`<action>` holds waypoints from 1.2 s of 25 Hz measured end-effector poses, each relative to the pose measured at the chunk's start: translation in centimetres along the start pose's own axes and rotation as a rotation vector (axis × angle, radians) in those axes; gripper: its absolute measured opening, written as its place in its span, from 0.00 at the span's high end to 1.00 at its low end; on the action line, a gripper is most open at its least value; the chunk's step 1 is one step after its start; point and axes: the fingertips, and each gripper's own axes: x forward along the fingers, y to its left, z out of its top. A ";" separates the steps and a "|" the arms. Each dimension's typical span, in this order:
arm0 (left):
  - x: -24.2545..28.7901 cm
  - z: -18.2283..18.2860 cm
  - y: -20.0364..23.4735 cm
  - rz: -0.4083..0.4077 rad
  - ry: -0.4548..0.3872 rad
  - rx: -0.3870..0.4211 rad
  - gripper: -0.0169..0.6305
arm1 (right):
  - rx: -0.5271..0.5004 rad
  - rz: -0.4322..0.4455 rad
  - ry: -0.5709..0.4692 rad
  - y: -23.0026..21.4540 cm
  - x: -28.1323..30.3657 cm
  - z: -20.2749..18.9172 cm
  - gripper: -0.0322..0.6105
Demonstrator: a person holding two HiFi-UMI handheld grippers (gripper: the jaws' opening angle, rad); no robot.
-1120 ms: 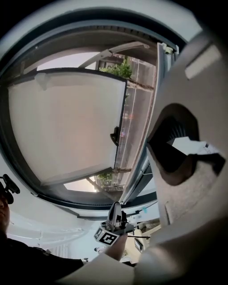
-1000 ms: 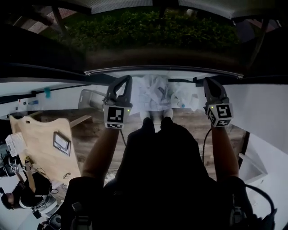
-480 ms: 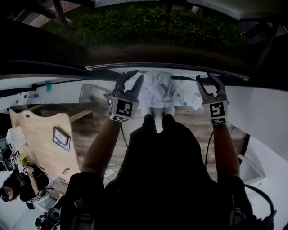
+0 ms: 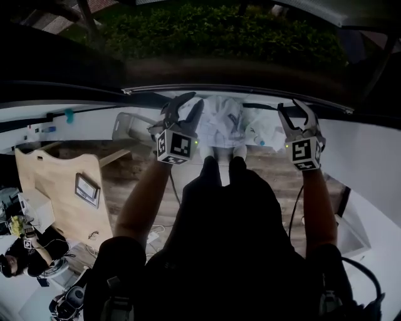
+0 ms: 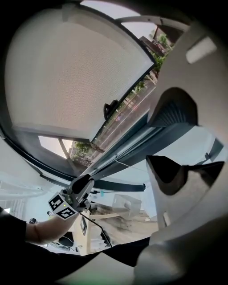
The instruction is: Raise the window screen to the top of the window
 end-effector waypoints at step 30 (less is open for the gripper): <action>2.0 -1.4 1.3 0.071 0.175 0.242 0.90 | -0.116 -0.013 0.052 -0.1 1.6 -0.7 0.66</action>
